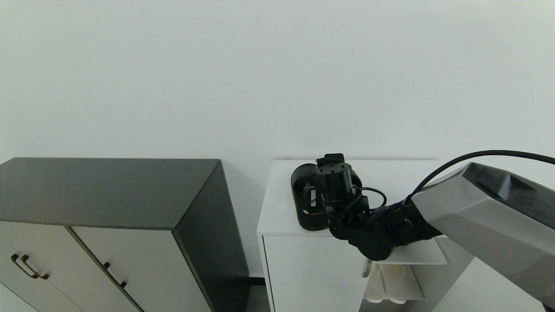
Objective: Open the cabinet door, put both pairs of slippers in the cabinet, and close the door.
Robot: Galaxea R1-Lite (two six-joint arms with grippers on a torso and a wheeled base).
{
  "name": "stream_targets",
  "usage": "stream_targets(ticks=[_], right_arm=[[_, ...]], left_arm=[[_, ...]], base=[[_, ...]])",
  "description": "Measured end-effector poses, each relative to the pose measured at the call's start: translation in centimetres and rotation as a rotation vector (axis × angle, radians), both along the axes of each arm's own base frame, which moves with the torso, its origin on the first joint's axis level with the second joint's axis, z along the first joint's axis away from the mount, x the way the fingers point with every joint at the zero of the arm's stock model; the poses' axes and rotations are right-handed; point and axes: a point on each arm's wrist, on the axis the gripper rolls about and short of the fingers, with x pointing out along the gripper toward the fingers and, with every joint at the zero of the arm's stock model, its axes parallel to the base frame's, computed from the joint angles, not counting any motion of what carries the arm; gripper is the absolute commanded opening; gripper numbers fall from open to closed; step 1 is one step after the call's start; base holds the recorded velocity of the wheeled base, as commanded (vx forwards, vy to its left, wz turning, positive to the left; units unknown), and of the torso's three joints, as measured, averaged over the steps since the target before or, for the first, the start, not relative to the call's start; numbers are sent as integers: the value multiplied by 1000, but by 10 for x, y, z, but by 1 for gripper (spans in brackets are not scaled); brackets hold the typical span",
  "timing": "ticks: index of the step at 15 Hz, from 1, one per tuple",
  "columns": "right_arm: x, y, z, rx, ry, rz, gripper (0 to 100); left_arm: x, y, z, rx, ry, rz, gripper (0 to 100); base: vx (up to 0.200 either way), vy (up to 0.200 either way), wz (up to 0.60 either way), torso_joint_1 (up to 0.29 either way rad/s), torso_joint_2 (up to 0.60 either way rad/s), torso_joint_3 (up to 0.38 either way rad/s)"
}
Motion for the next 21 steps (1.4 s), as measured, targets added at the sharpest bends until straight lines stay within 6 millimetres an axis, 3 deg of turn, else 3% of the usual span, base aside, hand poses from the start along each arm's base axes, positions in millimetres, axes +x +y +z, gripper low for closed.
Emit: stream_targets(ticks=[5,6,16,18,21], right_arm=[[30,-2,-11,0,-7,-30,100],[32,-3,-13,-2,-3,-31,0],[33,0,-10,-3,-6,-23,0],[23,0,-5,-6,0,-11,0],[-8,-2,8,-7,18,61,0]], left_arm=[[0,0,0,0,0,3,0],[0,0,0,0,0,3,0],[0,0,0,-1,0,2,0],[0,0,0,0,0,2,0],[0,0,0,-1,0,3,0]], base=[[0,0,0,0,0,0],[0,0,0,0,0,0],[0,0,0,0,0,0],[0,0,0,0,0,0],[0,0,0,0,0,0]])
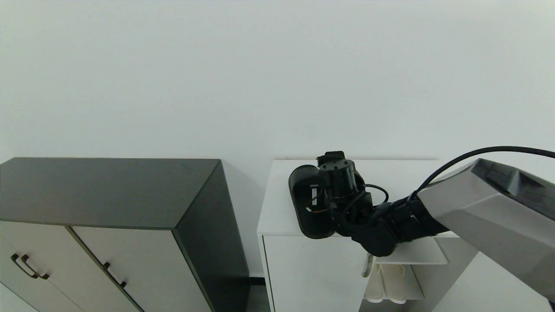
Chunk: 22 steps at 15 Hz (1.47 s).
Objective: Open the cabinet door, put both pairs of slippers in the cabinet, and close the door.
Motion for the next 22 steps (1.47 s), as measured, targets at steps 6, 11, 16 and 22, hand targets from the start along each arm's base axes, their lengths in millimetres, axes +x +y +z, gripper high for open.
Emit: stream_targets(ticks=[6,11,16,22], right_arm=[[-71,-26,14,-3,20,92,0],[-97,-41,15,-10,25,118,0],[-103,-39,16,-10,23,133,0],[-103,-38,14,-16,29,134,0]], left_arm=[[0,0,0,0,0,-1,0],[0,0,0,0,0,-1,0],[0,0,0,0,0,-1,0],[0,0,0,0,0,-1,0]], base=[[0,0,0,0,0,0],[0,0,0,0,0,0],[0,0,0,0,0,0],[-133,0,0,6,3,2]])
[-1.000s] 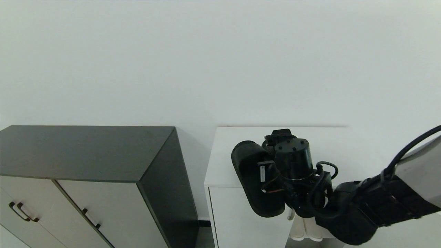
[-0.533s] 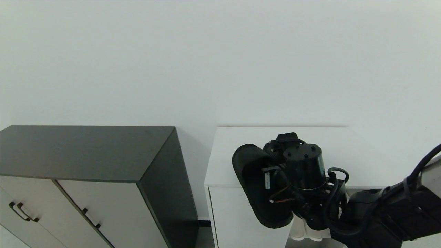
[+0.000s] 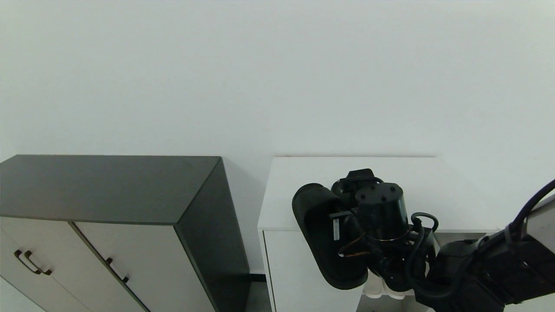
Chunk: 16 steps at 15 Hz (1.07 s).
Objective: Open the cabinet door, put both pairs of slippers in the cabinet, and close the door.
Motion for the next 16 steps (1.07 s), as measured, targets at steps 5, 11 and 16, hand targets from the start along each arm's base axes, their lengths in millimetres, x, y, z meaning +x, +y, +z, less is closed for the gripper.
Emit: stream_targets(ticks=[5,11,16], right_arm=[[0,0,0,-1,1,-1,0],[1,1,-4,-10,8,-1,0],[1,3,-7,-14,9,0,0]], left_arm=[[0,0,0,0,-1,0,0],[0,0,0,0,-1,0,0],[0,0,0,-1,0,0,0]], base=[[-200,0,0,0,2,3],[-100,0,0,1,1,1],[0,0,0,0,0,0]])
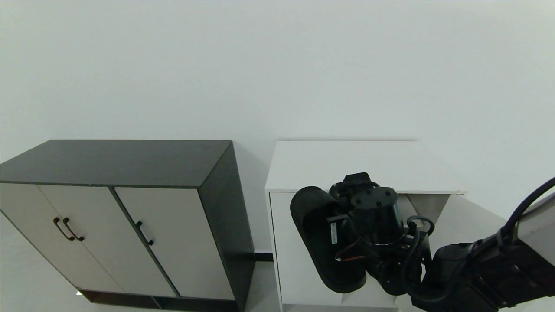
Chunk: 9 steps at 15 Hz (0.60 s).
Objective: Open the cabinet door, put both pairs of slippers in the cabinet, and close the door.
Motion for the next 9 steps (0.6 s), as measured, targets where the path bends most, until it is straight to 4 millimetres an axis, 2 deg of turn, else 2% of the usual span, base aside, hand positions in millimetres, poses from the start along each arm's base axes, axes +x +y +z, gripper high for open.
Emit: stream_targets(ticks=[5,9], right_arm=[[-1,2,0,-1,-1,4,0],[-1,2,0,4,-5,5,0]], left_arm=[[0,0,0,1,0,0,0],[0,0,0,1,0,0,0]], base=[[0,0,0,0,0,0],[0,-200,0,0,0,6]])
